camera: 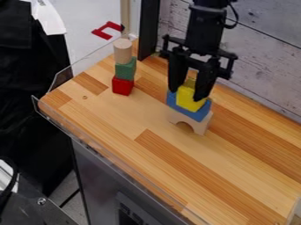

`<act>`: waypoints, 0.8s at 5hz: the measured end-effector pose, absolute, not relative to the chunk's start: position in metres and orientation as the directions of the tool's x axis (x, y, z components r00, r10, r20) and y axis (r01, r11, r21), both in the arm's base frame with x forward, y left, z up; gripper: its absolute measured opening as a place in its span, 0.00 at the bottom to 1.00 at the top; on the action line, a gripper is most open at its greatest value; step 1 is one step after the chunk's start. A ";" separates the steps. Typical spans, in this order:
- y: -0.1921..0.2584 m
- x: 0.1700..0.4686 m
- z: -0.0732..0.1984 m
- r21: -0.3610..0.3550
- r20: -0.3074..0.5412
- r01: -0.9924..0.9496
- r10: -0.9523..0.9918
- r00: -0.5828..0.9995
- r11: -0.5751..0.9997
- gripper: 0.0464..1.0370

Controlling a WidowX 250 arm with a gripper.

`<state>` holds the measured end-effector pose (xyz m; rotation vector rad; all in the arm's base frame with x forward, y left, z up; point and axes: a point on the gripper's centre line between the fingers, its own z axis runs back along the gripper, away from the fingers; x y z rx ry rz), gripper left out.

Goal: Take the yellow cube and put it on the blue rectangle

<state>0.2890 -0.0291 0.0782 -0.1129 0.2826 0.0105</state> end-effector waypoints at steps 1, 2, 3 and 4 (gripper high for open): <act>-0.028 0.291 0.077 -0.103 -0.271 -0.033 0.004 0.963 0.994 0.49; -0.028 0.293 0.078 -0.094 -0.260 -0.043 0.017 0.965 0.995 0.49; -0.026 0.297 0.080 -0.082 -0.246 -0.046 0.024 0.969 0.996 0.49; -0.025 0.301 0.084 -0.080 -0.236 -0.052 0.032 0.971 0.995 0.49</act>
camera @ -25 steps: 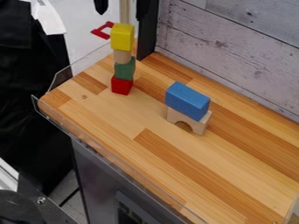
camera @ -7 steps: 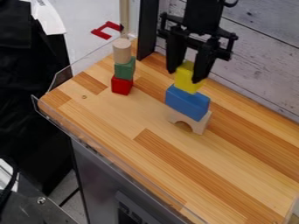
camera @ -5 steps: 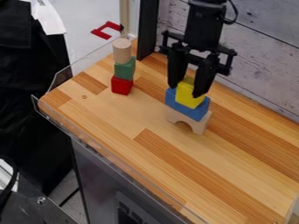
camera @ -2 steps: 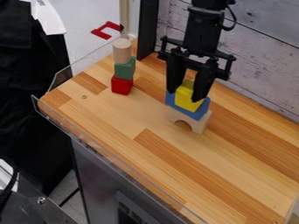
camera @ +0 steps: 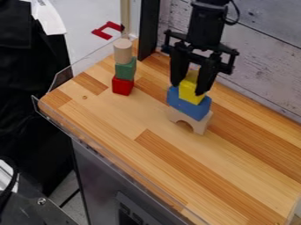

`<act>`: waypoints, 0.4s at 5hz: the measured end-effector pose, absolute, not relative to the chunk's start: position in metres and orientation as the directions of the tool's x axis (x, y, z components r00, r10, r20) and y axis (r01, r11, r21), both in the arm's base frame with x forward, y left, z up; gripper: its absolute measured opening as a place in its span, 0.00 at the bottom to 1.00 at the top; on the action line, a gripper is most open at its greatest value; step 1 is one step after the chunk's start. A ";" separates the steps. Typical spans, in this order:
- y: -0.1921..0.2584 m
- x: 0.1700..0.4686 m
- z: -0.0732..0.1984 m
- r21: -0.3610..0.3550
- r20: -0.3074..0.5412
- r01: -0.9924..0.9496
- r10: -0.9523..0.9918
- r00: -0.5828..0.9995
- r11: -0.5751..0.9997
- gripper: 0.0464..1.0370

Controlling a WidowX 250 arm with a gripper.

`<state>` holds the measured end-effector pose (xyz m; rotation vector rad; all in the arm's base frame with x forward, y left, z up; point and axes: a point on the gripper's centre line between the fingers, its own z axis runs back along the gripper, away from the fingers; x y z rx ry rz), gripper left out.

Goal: Take the yellow cube and put it on the blue rectangle

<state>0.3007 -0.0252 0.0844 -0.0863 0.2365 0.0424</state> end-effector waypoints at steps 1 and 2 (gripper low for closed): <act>-0.021 0.305 0.088 -0.073 -0.222 -0.063 0.045 0.974 0.995 0.56; -0.019 0.304 0.086 -0.072 -0.243 -0.085 0.066 0.968 0.994 0.79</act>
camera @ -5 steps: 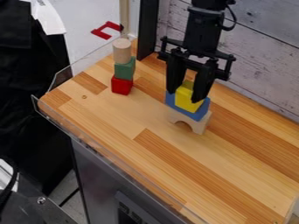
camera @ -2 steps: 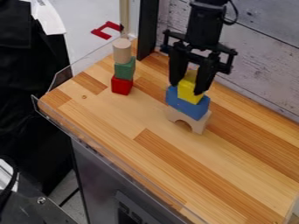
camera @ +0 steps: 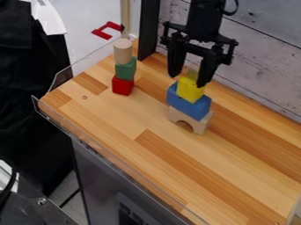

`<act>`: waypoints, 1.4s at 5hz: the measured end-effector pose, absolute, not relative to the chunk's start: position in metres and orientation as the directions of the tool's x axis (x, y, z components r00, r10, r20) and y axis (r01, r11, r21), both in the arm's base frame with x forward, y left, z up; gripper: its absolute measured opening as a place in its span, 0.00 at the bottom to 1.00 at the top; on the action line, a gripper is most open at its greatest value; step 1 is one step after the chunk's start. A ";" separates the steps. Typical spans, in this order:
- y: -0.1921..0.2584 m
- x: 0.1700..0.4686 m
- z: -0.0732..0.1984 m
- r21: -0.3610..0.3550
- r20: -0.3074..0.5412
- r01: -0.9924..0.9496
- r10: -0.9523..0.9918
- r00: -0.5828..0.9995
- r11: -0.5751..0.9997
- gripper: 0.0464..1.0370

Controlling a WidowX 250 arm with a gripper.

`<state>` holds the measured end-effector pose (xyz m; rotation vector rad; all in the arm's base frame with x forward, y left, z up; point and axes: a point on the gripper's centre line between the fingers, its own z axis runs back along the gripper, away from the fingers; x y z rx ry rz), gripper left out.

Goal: Take the yellow cube and put it on the blue rectangle

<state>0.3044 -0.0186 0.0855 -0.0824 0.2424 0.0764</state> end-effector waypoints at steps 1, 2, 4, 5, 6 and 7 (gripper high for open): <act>-0.018 0.304 0.086 -0.080 -0.257 -0.096 0.073 0.964 0.992 0.97; -0.016 0.304 0.086 -0.078 -0.259 -0.108 0.085 0.962 0.991 0.97; 0.005 0.311 0.137 -0.113 -0.196 -0.173 0.149 0.969 0.978 0.96; 0.034 0.310 0.139 -0.114 -0.190 -0.269 0.245 0.951 0.956 0.96; 0.062 0.307 0.136 -0.091 -0.177 -0.355 0.335 0.925 0.931 0.96; 0.079 0.302 0.124 -0.058 -0.161 -0.401 0.388 0.907 0.914 0.96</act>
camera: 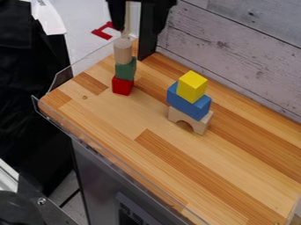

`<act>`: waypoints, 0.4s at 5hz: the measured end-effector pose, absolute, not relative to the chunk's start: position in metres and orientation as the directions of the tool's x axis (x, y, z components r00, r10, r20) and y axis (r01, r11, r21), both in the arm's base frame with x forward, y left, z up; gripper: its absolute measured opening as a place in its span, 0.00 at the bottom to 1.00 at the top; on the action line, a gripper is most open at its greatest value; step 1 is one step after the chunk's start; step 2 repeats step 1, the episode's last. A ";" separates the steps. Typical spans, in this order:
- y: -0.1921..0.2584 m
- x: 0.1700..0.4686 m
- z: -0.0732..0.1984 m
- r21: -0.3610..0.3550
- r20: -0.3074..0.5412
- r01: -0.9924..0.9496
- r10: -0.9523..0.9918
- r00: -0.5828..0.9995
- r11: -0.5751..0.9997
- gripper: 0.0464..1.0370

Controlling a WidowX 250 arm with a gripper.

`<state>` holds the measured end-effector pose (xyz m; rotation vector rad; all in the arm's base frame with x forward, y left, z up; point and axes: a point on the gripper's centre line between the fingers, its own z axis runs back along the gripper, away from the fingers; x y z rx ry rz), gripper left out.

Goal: Take the yellow cube and put it on the blue rectangle

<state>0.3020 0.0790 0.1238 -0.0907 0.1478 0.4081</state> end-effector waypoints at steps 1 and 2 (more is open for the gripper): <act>0.086 0.304 0.123 -0.040 -0.132 -0.407 0.399 0.908 0.913 0.96; 0.086 0.304 0.123 -0.040 -0.132 -0.407 0.399 0.908 0.913 0.96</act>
